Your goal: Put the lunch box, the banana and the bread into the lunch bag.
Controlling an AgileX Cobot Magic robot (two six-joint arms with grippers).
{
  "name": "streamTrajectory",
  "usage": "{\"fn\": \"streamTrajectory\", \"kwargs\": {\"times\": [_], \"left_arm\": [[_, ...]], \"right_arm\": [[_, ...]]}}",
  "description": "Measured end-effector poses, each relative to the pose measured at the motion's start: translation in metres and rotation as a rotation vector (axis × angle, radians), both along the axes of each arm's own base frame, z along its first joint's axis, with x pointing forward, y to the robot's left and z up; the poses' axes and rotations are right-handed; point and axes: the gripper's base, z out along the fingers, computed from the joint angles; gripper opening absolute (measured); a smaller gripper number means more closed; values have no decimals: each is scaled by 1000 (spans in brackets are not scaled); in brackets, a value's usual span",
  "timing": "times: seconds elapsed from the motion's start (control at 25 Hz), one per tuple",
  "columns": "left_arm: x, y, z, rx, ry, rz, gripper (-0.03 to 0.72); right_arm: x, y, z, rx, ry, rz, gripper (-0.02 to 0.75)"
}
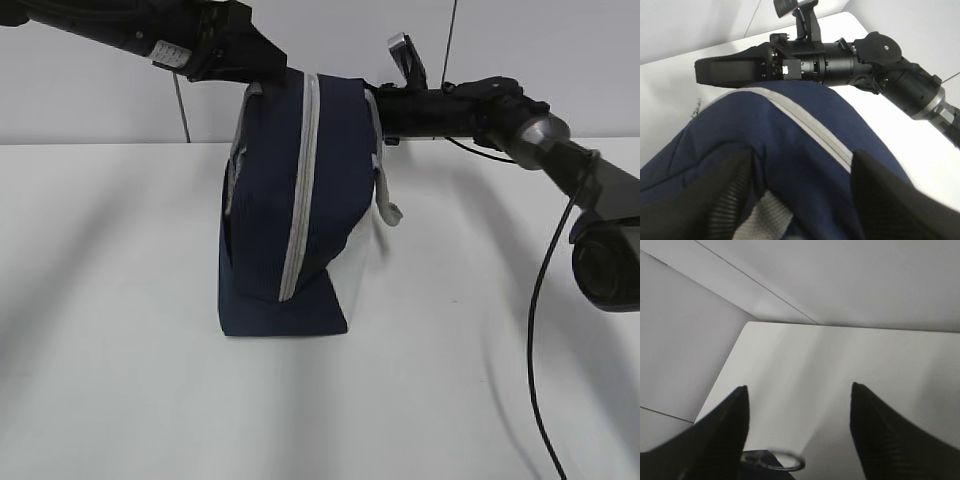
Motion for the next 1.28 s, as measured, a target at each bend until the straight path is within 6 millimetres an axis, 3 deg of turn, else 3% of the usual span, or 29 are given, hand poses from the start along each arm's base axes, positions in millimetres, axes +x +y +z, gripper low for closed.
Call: {"fn": "streamTrajectory", "kwargs": {"times": [0.12,0.24,0.68,0.96,1.28], "left_arm": [[0,0,0,-7,11,7,494],[-1,0,3,-11,9,11,521],[-11,5,17,35,32,30,526],[-13,8,13,85,67,34,520],[-18,15,6,188,154,58,512]], "right_arm": [[0,-1,0,-5,-8,-3,529],[0,-2,1,-51,-26,2,554],[-1,-4,58,-114,-261,-4,559],[-14,-1,72,-108,-246,126,559],[-27,-29,111,-94,-148,134,560]]}}
